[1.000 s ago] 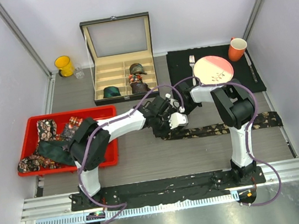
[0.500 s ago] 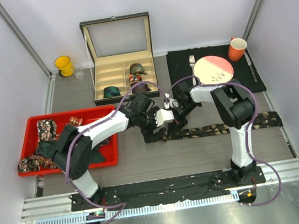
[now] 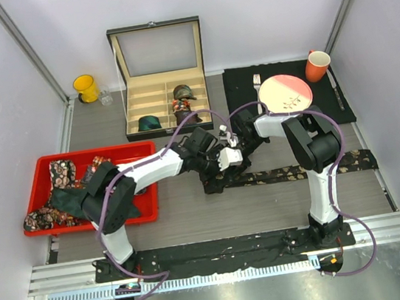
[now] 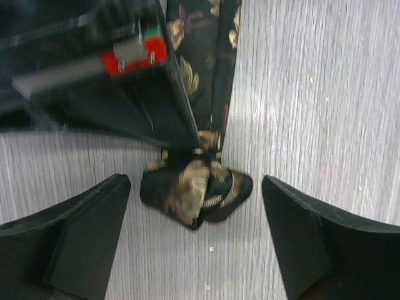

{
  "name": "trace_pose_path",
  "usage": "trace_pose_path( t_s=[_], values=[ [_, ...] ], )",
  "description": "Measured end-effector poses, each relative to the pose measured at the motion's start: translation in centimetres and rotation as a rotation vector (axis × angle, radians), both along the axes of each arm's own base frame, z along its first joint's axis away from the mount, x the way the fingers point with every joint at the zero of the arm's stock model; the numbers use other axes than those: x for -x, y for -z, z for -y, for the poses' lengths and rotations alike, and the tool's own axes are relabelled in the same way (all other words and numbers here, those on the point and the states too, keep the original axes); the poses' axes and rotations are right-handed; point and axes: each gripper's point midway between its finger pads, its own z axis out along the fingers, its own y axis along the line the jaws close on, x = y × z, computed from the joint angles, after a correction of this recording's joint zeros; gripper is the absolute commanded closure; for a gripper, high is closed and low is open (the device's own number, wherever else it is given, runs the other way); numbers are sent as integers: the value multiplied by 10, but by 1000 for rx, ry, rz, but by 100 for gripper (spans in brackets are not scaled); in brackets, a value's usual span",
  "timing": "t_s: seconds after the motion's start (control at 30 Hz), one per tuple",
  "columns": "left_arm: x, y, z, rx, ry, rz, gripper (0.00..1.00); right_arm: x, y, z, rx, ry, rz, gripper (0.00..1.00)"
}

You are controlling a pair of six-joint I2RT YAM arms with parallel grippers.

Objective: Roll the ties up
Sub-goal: Roll the tie at the center of the board.

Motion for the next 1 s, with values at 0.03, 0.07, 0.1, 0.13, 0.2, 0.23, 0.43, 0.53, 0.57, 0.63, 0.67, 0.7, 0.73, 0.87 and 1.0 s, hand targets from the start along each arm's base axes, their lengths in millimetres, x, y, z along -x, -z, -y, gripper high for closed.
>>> trace_pose_path(
  t_s=[0.03,0.07,0.1,0.13,0.2,0.23,0.43,0.53,0.57,0.63,0.67,0.7,0.73,0.87,1.0],
  values=[
    [-1,1,3,1,-2,-1,24,0,0,0,0,0,0,99],
    [-2,2,5,3,-4,-2,30,0,0,0,0,0,0,99],
    [-2,3,7,4,-5,-2,40,0,0,0,0,0,0,99],
    [-3,3,8,5,-6,-1,47,0,0,0,0,0,0,99],
    [-4,4,8,2,-11,-1,63,0,0,0,0,0,0,99],
    [-4,4,8,1,-11,1,68,0,0,0,0,0,0,99],
    [-5,6,7,3,-17,9,62,0,0,0,0,0,0,99],
    [-6,6,6,7,-23,11,36,0,0,0,0,-1,1,99],
    [-6,5,6,10,-27,10,31,0,0,0,0,-1,1,99],
    [-7,2,4,18,-29,10,27,0,0,0,-1,-2,2,99],
    [-7,-1,2,23,-29,11,23,0,0,0,-1,-2,2,99],
    [-8,-5,-1,32,-28,14,23,0,0,0,-1,-2,2,99],
    [-9,-8,-2,39,-24,19,22,0,0,0,-1,-2,2,99],
    [-10,-14,-6,56,-9,24,22,0,0,0,-1,-2,2,99],
    [-8,-11,-7,52,-2,13,21,0,0,0,-1,-2,2,99]
  ],
)
